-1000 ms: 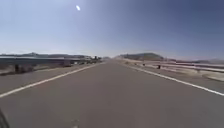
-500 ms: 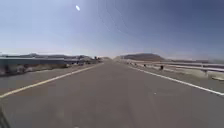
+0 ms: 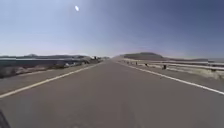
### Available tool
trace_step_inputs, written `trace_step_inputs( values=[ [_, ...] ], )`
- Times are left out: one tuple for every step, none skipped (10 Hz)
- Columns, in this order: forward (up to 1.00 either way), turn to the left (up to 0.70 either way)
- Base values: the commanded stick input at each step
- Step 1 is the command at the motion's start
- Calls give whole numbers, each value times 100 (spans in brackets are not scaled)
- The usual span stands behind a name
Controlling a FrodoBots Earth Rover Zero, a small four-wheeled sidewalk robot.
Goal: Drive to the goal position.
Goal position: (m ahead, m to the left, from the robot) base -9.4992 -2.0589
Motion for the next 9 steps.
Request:
trace_step_inputs(
  values=[
    [100,0],
    [100,0],
    [100,0],
    [100,0],
    [100,0],
    [100,0],
    [100,0],
    [100,0],
    [100,0]
  ],
)
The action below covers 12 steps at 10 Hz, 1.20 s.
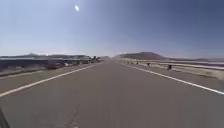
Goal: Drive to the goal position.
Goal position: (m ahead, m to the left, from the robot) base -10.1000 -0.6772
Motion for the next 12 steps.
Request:
trace_step_inputs(
  values=[
    [100,0],
    [100,0],
    [100,0],
    [100,0],
    [100,0],
    [100,0],
    [100,0],
    [100,10],
    [100,22],
    [100,20],
    [100,7],
    [100,0]
  ],
)
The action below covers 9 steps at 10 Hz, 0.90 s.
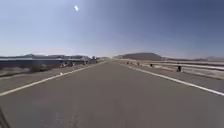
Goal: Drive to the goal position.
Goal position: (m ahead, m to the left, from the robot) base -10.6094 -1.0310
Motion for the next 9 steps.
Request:
trace_step_inputs(
  values=[
    [100,0],
    [100,0],
    [100,0],
    [100,0],
    [100,0],
    [100,0],
    [100,0],
    [100,0],
    [100,0]
  ],
)
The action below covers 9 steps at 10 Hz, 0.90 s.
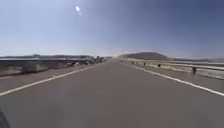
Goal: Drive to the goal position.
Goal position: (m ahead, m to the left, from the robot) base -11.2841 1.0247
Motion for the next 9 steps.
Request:
trace_step_inputs(
  values=[
    [100,0],
    [100,0],
    [100,0],
    [100,0],
    [100,0],
    [100,0],
    [100,0],
    [100,0],
    [100,0]
  ],
)
